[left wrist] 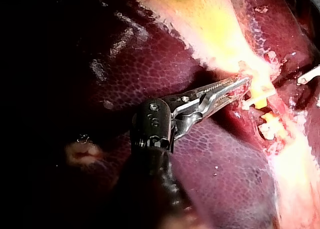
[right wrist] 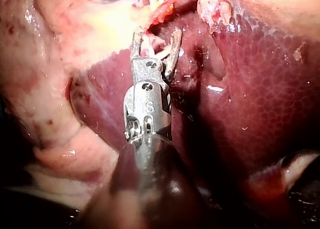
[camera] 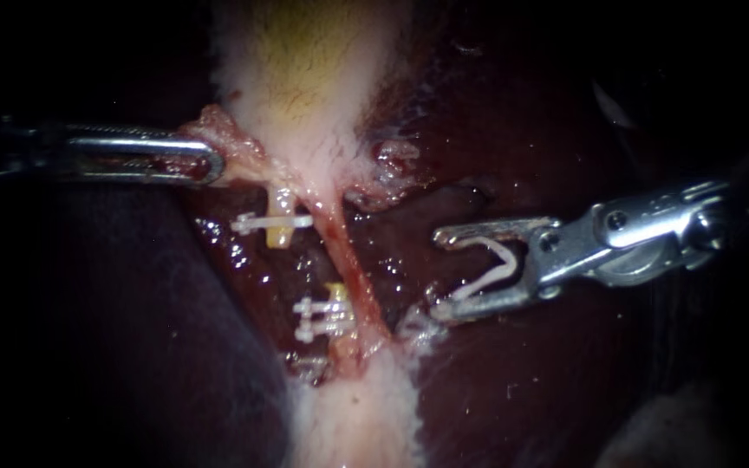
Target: Clipping first clip right tube
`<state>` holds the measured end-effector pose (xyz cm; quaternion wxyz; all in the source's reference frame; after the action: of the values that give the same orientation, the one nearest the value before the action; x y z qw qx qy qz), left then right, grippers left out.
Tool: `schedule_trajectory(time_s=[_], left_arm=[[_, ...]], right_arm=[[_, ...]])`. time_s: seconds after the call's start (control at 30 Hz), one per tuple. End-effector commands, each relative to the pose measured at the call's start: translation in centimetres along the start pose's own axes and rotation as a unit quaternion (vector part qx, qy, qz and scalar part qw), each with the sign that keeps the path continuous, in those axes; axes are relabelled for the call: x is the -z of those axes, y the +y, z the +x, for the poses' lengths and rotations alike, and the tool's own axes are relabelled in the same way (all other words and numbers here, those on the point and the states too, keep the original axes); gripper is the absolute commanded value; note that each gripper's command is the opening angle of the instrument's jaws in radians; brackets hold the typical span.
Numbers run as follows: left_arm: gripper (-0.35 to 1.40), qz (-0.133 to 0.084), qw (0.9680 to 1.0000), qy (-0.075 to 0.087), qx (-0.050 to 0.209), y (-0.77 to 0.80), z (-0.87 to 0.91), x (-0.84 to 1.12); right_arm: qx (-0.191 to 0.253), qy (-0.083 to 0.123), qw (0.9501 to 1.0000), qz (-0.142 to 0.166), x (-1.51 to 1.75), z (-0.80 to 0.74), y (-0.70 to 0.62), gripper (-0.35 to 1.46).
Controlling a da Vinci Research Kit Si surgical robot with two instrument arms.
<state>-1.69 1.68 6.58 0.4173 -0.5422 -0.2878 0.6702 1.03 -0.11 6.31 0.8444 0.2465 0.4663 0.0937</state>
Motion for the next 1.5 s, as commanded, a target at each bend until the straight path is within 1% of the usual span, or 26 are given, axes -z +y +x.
schedule_trajectory(time_s=[0.03, 0.37, 0.5, 0.7, 0.8, 0.9, 0.97, 1.1, 1.13, 1.23, 1.4, 1.5], left_arm=[[-0.35, 0.0, 1.0, 0.0, 0.0, 0.0, 0.0, 0.0], [-0.35, 0.001, 1.0, 0.0, -0.001, 0.01, -0.01, -0.02], [-0.35, 0.001, 1.0, 0.0, -0.001, 0.01, -0.01, -0.03], [-0.35, 0.001, 1.0, 0.001, -0.001, 0.01, -0.02, -0.03], [-0.35, 0.001, 1.0, 0.001, -0.001, 0.01, -0.02, -0.03], [-0.35, 0.001, 1.0, 0.001, -0.001, 0.01, -0.02, -0.03], [-0.35, 0.001, 1.0, 0.001, -0.001, 0.01, -0.02, -0.03], [-0.35, 0.001, 1.0, 0.001, -0.001, 0.01, -0.02, -0.03], [-0.35, 0.001, 1.0, 0.001, -0.001, 0.01, -0.02, -0.03], [-0.35, 0.001, 1.0, 0.0, -0.001, 0.01, -0.02, -0.02], [-0.35, 0.001, 1.0, 0.0, -0.001, 0.0, -0.02, -0.02], [-0.35, 0.001, 1.0, 0.0, -0.001, 0.0, -0.02, -0.02]], right_arm=[[-0.001, 0.0, 1.0, 0.0, -0.04, -0.01, -0.01, 0.49], [-0.028, -0.003, 0.9995, 0.016, -0.51, -0.11, -0.03, 0.49], [-0.036, -0.005, 0.9991, 0.021, -0.73, -0.16, -0.01, 0.49], [-0.047, -0.009, 0.9982, 0.037, -1.05, -0.25, 0.01, 0.49], [-0.052, -0.011, 0.9977, 0.043, -1.16, -0.27, 0.02, 0.49], [-0.058, -0.001, 0.997, 0.051, -1.22, -0.26, 0.01, 0.49], [-0.063, 0.009, 0.9962, 0.06, -1.21, -0.25, 0.0, 0.49], [-0.071, 0.03, 0.994, 0.078, -1.19, -0.2, -0.05, 0.48], [-0.074, 0.037, 0.993, 0.084, -1.18, -0.18, -0.08, 0.48], [-0.078, 0.051, 0.9908, 0.098, -1.16, -0.12, -0.16, 0.48], [-0.085, 0.079, 0.9851, 0.127, -1.12, 0.01, -0.31, 0.46], [-0.088, 0.087, 0.9826, 0.139, -1.1, 0.09, -0.38, 0.45]])
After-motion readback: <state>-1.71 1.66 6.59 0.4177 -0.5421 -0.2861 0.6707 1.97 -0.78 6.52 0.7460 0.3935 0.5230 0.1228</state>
